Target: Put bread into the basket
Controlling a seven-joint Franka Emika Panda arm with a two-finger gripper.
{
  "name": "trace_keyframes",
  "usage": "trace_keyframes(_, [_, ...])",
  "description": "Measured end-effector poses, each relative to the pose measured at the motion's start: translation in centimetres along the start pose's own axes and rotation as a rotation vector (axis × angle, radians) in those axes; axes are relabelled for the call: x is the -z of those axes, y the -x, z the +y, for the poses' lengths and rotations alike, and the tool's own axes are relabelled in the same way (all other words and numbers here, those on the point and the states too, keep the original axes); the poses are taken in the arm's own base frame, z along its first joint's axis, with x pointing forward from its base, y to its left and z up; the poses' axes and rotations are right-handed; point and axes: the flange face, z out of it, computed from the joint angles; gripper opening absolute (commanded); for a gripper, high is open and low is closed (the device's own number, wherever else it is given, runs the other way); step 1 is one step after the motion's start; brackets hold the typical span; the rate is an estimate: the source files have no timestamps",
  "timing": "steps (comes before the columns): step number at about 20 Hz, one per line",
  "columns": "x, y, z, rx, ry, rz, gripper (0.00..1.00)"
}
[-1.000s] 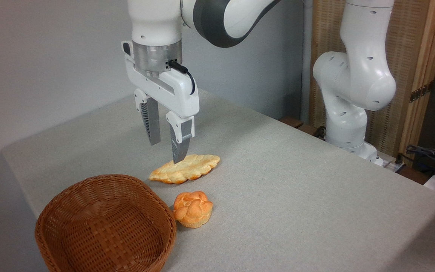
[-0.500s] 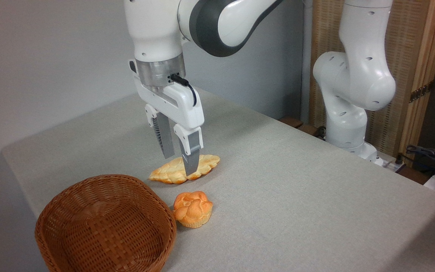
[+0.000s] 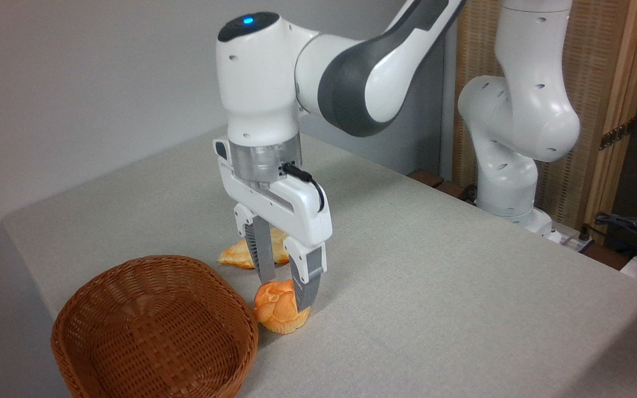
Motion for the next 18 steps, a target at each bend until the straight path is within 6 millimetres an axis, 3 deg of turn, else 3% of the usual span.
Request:
trace_keyframes(11, [-3.4, -1.6, 1.4, -0.04, 0.024, -0.045, 1.0])
trace_keyframes(12, [-3.5, -1.7, 1.5, -0.041, 0.025, -0.047, 0.94])
trace_keyframes(15, [-3.8, -2.0, 1.8, -0.049, 0.028, -0.051, 0.46])
trace_keyframes(16, [-3.8, -2.0, 1.9, -0.051, 0.028, -0.052, 0.41])
trace_keyframes(18, [-3.9, -2.1, 2.0, -0.053, 0.029, -0.053, 0.42])
